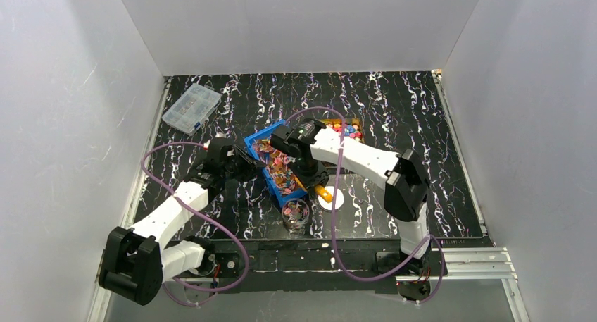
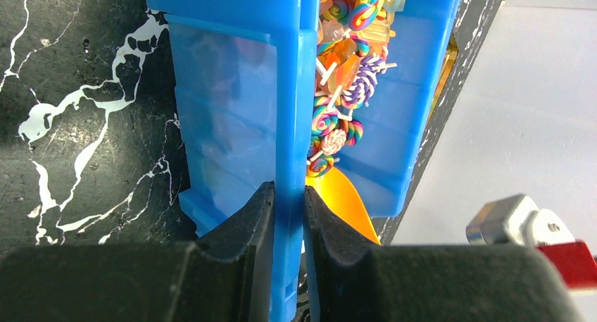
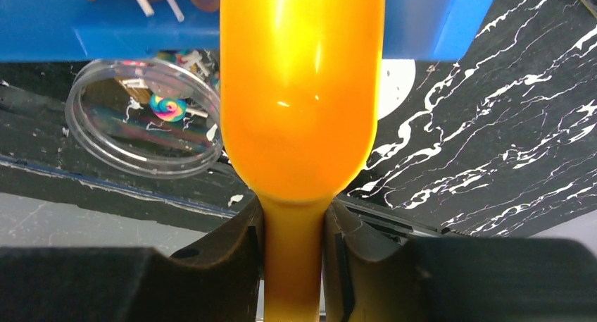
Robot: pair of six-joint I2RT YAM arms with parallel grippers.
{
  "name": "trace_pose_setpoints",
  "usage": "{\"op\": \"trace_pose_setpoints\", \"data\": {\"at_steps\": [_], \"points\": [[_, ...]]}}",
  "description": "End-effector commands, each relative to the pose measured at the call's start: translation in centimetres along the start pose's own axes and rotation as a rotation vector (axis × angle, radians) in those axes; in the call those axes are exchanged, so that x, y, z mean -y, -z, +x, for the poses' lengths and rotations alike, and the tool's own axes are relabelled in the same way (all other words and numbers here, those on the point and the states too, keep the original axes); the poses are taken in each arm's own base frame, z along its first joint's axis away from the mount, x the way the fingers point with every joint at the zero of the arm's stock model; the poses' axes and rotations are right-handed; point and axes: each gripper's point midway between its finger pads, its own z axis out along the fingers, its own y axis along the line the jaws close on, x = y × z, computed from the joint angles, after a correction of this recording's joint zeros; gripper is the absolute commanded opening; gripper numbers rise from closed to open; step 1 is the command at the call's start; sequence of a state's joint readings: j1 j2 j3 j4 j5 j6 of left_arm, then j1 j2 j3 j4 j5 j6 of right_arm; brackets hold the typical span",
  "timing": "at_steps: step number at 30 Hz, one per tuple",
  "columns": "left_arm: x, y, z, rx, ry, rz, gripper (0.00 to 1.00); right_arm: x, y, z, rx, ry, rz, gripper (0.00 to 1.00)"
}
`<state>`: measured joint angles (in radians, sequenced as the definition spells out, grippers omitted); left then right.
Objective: Pack the candies
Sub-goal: Scoop the fake candies from the storage box.
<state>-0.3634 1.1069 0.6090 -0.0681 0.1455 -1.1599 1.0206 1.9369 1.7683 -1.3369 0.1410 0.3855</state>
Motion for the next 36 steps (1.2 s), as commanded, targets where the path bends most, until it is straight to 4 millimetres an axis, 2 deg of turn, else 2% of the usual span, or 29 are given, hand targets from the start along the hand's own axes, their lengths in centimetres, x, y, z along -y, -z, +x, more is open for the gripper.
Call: {"op": "trace_pose_setpoints", "data": {"at_steps": [1, 11, 19, 26, 32, 36], "points": [[1.0, 1.1, 1.1, -0.041, -0.038, 0.059, 0.0, -0.1, 0.0, -1.0, -0.017, 0.012, -0.021, 0.01], [1.5, 1.2, 1.5, -0.078, -0.102, 0.079, 0.0, -0.6, -1.5, -4.8, -0.003, 0.034, -0.058, 0.01], [1.6, 1.2, 1.9, -0.11, -0.157, 0.079, 0.0, -0.8, -3.5, -7.8, 0.028, 0.061, -0.088, 0.01], [1.4, 1.0, 2.6, -0.166, -0.195, 0.073, 0.0, -1.1, -4.8, -10.6, 0.145, 0.086, -0.103, 0.01], [1.0, 1.0, 2.7, -0.186, -0.228, 0.041, 0.0, -1.5, -5.8, -12.0, 0.245, 0.117, -0.128, 0.01], [1.0, 1.0, 2.5, -0.179, -0.236, 0.029, 0.0, -1.6, -5.6, -12.3, 0.336, 0.131, -0.152, 0.01]]}}
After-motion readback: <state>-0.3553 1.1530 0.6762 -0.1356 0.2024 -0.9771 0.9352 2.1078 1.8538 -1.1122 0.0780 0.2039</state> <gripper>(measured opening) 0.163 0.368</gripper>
